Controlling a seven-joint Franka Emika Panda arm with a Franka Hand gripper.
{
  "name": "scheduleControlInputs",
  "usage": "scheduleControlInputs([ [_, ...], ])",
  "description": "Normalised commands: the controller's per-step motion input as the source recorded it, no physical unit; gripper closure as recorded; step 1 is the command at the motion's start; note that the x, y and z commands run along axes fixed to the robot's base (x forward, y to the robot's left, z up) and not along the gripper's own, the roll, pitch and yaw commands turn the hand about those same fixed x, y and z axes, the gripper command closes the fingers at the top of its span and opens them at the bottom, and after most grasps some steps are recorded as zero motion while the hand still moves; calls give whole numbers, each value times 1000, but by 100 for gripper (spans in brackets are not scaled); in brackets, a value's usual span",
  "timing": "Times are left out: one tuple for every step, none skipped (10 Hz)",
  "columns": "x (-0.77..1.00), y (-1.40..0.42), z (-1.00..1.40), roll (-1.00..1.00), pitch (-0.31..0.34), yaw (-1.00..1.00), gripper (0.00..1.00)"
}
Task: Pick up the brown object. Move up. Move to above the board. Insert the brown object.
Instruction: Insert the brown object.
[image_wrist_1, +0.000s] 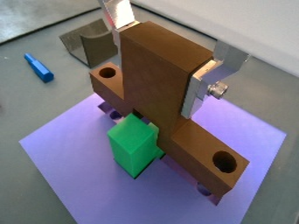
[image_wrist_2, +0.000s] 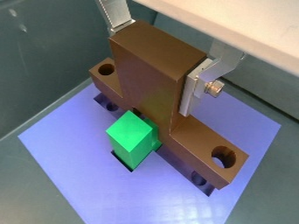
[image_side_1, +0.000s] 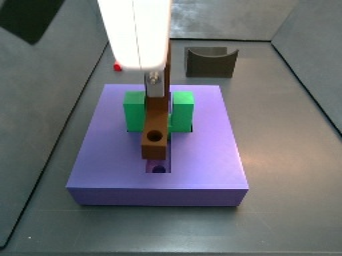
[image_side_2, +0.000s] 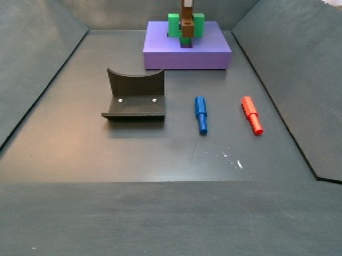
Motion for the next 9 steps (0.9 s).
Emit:
scheduleControlInputs([
  [106,-60,-303,0,19,-106,100],
  [174,0,-306,6,27,-91,100],
  [209,-40,-211,23,46,-69,100],
  [137,-71,-206,30,30,-63,100],
  [134,-34,-226,36,23,-57,100],
  [60,-89,-223,44,4,-17,100],
  [14,-51,-257,47,0,0,100],
  [0,0,-226,46,0,0,100],
  [0,0,-126,69,0,0,100],
])
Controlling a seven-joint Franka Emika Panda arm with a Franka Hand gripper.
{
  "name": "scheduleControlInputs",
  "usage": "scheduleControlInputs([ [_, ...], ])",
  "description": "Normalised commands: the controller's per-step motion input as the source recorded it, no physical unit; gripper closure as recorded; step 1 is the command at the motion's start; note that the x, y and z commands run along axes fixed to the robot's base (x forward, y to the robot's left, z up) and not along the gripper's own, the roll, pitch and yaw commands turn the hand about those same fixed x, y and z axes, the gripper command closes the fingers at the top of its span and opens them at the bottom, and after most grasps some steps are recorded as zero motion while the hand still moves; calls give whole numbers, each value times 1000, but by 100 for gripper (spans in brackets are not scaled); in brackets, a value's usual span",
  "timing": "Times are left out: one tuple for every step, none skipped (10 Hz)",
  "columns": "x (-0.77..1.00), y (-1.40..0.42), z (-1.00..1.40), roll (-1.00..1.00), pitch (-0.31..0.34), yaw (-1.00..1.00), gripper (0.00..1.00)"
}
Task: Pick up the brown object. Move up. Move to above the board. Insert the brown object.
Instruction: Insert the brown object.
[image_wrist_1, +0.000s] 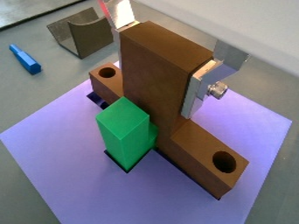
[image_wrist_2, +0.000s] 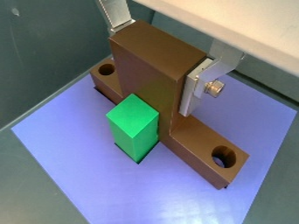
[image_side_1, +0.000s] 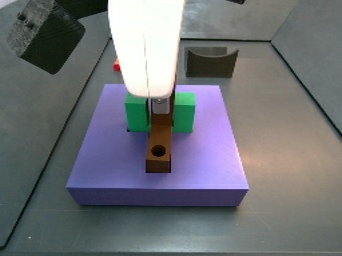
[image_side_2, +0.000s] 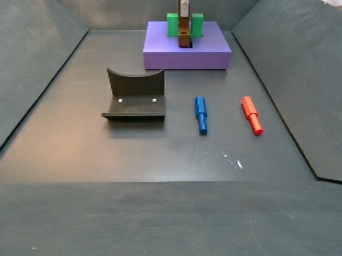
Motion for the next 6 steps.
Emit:
scheduleControlInputs([
  [-57,0,-86,20,0,0,100],
  [-243,34,-103,-9,-43,0,100],
  [-123,51,-177,-10,-43,0,100],
  [-80,0,-220,-1,-66,203,100],
  [0,0,-214,0,-57,180,100],
  [0,0,-203,-4,-7,91,100],
])
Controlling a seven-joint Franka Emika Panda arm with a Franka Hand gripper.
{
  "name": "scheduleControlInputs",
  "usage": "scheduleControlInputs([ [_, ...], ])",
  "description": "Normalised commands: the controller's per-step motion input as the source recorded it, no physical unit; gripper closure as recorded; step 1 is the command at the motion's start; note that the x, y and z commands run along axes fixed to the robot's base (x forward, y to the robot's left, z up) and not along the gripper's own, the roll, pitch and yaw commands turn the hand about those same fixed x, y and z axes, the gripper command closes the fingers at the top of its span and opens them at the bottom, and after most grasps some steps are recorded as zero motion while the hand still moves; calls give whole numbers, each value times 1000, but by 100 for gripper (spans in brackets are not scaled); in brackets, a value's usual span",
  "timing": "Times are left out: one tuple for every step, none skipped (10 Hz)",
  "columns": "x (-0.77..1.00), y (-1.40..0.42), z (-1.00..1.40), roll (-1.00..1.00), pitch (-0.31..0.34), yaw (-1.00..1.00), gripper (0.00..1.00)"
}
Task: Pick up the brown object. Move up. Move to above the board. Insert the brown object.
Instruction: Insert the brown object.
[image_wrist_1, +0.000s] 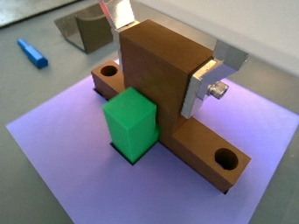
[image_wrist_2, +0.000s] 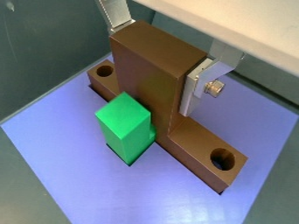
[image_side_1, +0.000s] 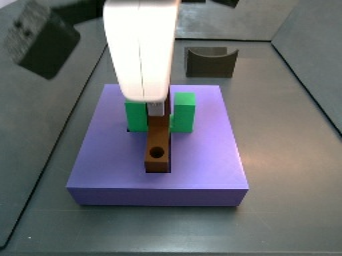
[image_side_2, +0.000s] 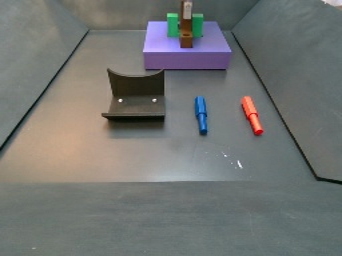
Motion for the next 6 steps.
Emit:
scheduleControlInputs([
  [-6,0,-197,-70,0,91,100],
  [0,-29,-243,-14,-16,0,100],
  [0,0,-569,16,-106,0,100],
  [-89,0,-760,137,-219,0,100],
  [-89,-43,-766,146,-210,-9,100],
  [0,0,0,0,0,0,100],
])
